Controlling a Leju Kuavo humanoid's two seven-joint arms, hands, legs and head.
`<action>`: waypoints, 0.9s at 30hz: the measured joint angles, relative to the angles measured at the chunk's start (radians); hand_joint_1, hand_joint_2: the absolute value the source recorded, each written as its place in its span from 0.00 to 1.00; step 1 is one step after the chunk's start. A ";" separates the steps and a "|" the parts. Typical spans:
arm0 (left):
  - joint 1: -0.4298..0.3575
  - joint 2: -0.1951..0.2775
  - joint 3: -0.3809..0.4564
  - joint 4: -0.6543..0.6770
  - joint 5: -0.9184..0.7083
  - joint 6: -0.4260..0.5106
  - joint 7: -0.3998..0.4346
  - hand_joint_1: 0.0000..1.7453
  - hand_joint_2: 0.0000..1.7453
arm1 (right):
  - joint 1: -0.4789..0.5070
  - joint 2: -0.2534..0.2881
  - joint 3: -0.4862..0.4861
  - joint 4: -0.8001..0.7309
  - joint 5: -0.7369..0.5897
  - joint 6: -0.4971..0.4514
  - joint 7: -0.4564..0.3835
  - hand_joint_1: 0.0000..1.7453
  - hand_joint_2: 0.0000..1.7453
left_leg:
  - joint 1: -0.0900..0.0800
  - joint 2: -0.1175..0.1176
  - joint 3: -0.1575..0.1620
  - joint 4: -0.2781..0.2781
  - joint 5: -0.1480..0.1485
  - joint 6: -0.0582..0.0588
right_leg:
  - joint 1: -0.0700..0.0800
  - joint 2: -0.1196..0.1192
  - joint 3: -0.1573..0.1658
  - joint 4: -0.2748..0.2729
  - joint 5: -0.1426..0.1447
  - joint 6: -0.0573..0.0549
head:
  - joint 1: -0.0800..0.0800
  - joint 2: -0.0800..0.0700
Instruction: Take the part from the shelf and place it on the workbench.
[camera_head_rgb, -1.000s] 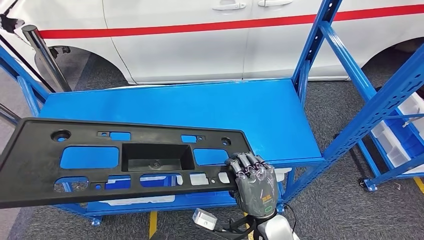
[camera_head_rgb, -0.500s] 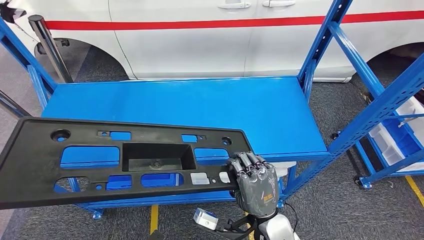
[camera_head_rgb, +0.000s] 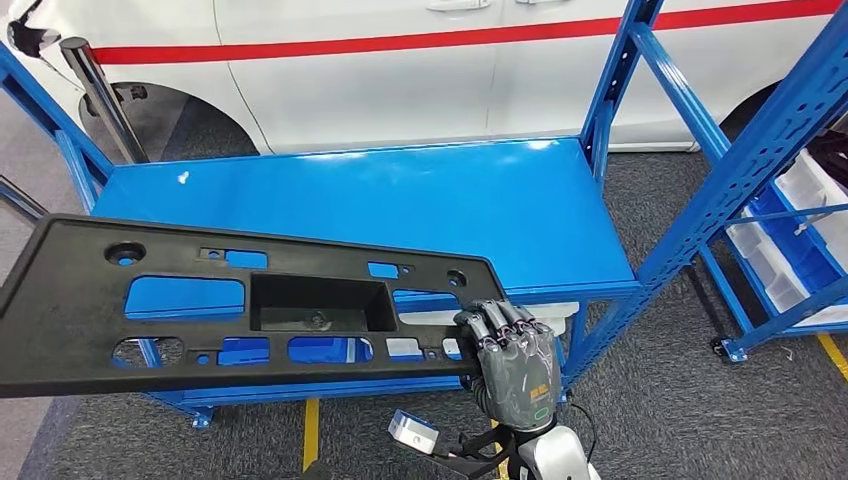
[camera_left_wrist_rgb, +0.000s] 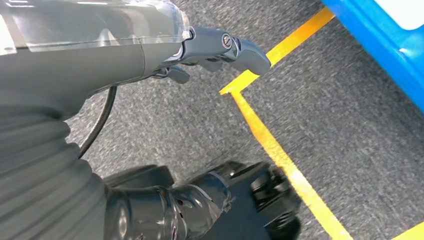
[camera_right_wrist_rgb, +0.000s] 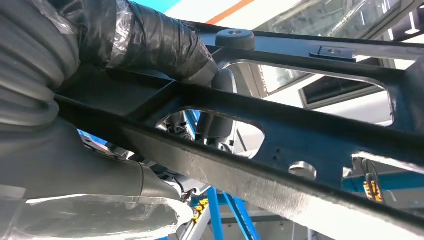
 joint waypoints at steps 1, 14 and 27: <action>0.000 0.000 0.000 0.000 0.000 0.001 0.000 0.00 1.00 | 0.000 0.000 0.000 0.000 -0.001 0.000 -0.001 1.00 1.00 | 0.000 0.000 0.024 -0.026 0.015 0.001 | 0.000 0.000 -0.007 0.002 0.005 0.001 | 0.000 0.000; -0.006 0.000 -0.001 0.000 0.000 0.002 0.000 0.00 1.00 | -0.001 0.005 -0.004 0.005 -0.012 0.000 -0.013 1.00 1.00 | -0.005 0.007 0.115 -0.295 0.161 0.063 | -0.003 0.005 -0.103 0.237 -0.144 0.058 | 0.002 0.000; -0.005 0.000 -0.001 0.000 0.000 0.002 0.001 0.00 1.00 | -0.007 0.009 -0.006 0.009 -0.015 -0.001 -0.014 1.00 1.00 | -0.003 0.001 0.011 -0.160 0.096 0.002 | 0.000 0.001 0.045 -0.008 -0.034 -0.001 | 0.000 0.000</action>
